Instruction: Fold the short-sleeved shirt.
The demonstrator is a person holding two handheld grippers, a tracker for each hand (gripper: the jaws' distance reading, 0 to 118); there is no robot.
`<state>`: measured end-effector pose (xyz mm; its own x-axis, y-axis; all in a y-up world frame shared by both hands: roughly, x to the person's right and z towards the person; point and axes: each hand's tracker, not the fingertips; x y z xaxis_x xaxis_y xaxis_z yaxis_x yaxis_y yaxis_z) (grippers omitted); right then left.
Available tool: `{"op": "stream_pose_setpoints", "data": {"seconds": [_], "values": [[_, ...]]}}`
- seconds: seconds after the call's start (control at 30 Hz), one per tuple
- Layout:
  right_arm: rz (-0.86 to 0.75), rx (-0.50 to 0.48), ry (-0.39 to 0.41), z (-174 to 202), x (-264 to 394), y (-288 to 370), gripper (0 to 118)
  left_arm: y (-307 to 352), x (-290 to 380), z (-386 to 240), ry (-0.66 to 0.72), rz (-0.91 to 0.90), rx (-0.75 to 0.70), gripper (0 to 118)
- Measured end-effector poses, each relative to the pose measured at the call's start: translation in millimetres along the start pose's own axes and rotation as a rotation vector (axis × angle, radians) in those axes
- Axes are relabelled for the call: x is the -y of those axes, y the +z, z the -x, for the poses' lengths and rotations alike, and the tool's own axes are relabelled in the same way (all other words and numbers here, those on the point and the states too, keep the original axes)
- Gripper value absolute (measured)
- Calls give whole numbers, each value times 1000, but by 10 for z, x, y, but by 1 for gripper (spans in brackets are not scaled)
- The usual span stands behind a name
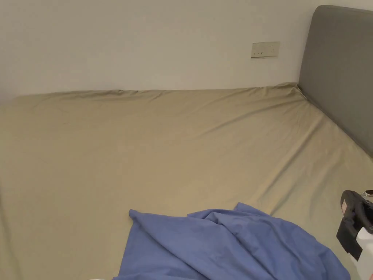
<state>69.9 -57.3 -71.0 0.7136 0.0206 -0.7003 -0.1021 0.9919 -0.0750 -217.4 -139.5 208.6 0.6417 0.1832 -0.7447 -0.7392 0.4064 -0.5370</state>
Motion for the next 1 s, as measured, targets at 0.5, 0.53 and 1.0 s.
{"op": "stream_pose_setpoints", "data": {"seconds": [0.5, 0.53, 1.0], "values": [[534, 18, 14, -585, 631, -392, 118, -158, 1, -276, -80, 134, -41, 9], [563, 40, 37, -694, 739, -448, 118, -136, 4, -280, -73, 128, -34, 9], [1019, -59, 17, -674, 1406, -771, 67, -44, 4, -283, -26, 101, -30, 9]]}}
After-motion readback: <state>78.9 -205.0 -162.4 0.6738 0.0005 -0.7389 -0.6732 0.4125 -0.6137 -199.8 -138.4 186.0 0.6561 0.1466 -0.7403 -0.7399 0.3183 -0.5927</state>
